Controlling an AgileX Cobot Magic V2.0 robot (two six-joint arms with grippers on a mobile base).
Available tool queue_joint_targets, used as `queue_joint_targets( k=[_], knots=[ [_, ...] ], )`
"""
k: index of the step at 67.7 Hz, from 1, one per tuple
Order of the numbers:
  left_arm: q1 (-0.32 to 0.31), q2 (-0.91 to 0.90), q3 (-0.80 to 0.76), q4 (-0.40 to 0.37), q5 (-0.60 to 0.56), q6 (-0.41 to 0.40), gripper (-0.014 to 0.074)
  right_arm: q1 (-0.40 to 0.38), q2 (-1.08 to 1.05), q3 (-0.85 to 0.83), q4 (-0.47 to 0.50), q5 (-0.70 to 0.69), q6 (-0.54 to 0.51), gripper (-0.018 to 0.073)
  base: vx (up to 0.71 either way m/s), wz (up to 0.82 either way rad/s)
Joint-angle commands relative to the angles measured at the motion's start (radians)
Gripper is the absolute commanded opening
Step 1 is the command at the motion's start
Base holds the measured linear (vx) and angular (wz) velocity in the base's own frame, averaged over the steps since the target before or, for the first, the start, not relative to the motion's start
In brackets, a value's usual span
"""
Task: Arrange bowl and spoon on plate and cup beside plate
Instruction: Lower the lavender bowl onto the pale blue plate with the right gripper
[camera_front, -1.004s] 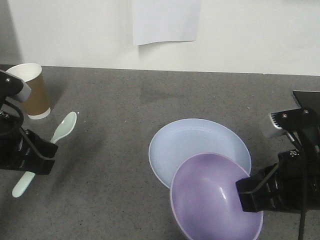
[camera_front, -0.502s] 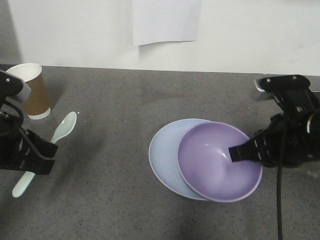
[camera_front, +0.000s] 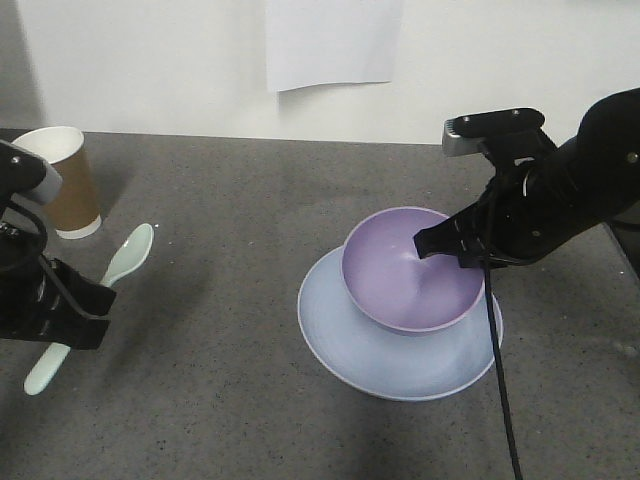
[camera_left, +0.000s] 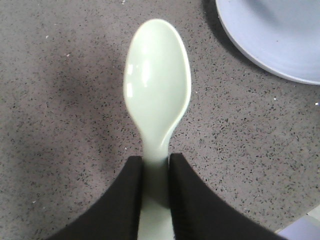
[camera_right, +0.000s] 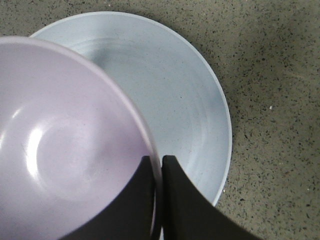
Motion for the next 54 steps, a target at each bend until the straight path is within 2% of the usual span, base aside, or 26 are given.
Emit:
queue_joint_targets(
  k=[1, 12, 35, 41, 47, 54],
  knots=[
    [-0.006, -0.02, -0.025, -0.023, -0.05, -0.001, 0.0077, -0.002, -0.029, -0.035, -0.013, -0.072, 0.0, -0.0001, 0.0, 0.0],
    [-0.006, -0.02, -0.025, -0.023, -0.05, -0.001, 0.0077, -0.002, 0.003, -0.042, -0.011, -0.105, -0.063, -0.0001, 0.0, 0.0],
    [-0.006, -0.02, -0.025, -0.023, -0.05, -0.001, 0.0077, -0.003, 0.193, -0.196, -0.014, 0.066, -0.097, -0.0001, 0.0, 0.0],
    [-0.006, -0.02, -0.025, -0.023, -0.05, -0.001, 0.0077, -0.023, 0.221, -0.222, 0.0, 0.092, -0.115, -0.0001, 0.0, 0.0],
    [-0.006, -0.02, -0.025, -0.023, -0.05, -0.001, 0.0077, -0.06, 0.235, -0.224, 0.065, 0.096, -0.152, -0.0001, 0.0, 0.0],
    [-0.006, -0.02, -0.025, -0.023, -0.05, -0.001, 0.0077, -0.096, 0.245, -0.224, 0.163, 0.09, -0.247, -0.0001, 0.0, 0.0]
  ],
)
